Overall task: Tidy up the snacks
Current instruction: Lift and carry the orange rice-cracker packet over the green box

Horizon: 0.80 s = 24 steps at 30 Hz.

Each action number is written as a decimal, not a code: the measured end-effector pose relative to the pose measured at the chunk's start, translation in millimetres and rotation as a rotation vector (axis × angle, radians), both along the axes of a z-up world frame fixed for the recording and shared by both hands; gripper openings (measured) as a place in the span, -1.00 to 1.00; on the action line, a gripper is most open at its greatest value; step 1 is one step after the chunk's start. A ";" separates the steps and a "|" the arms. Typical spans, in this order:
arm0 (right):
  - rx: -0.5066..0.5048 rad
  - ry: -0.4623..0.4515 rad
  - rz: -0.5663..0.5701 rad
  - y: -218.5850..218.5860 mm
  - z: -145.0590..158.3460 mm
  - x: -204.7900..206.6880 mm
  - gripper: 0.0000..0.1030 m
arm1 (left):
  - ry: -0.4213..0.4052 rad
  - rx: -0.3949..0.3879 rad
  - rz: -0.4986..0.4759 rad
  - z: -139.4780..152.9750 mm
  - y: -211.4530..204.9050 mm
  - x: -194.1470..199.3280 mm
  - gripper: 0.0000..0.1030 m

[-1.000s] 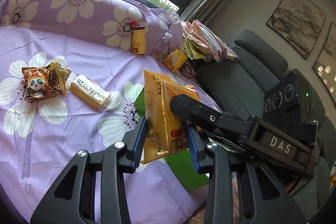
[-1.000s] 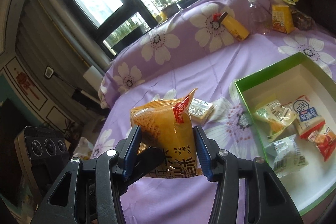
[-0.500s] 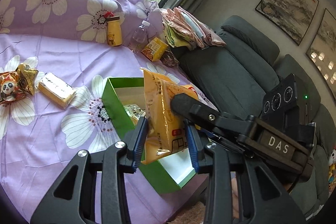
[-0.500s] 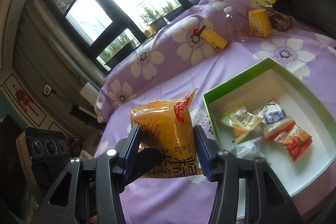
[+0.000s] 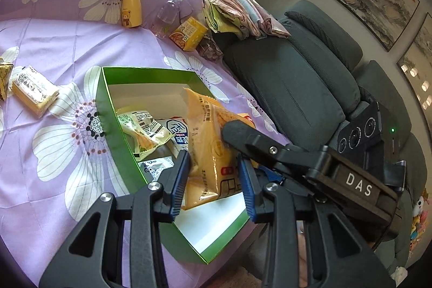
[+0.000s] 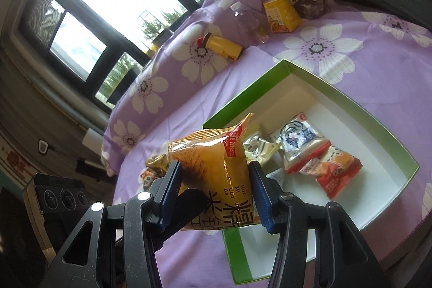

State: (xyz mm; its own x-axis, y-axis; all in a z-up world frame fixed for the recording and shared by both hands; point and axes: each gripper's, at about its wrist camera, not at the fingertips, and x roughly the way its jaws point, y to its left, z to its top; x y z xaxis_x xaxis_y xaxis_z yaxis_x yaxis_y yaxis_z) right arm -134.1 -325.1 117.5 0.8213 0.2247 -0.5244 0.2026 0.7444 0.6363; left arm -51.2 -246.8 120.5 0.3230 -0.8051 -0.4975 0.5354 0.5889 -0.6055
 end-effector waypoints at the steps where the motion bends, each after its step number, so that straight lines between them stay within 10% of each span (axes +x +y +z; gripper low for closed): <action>1: 0.007 0.005 -0.005 -2.9 -2.1 0.0 0.03 | 0.004 0.003 -0.002 -1.3 -2.8 0.9 -0.33; 24: 0.042 0.174 -0.076 -40.4 -32.6 -0.2 0.03 | 0.169 0.057 -0.077 -38.5 -43.1 9.9 -0.31</action>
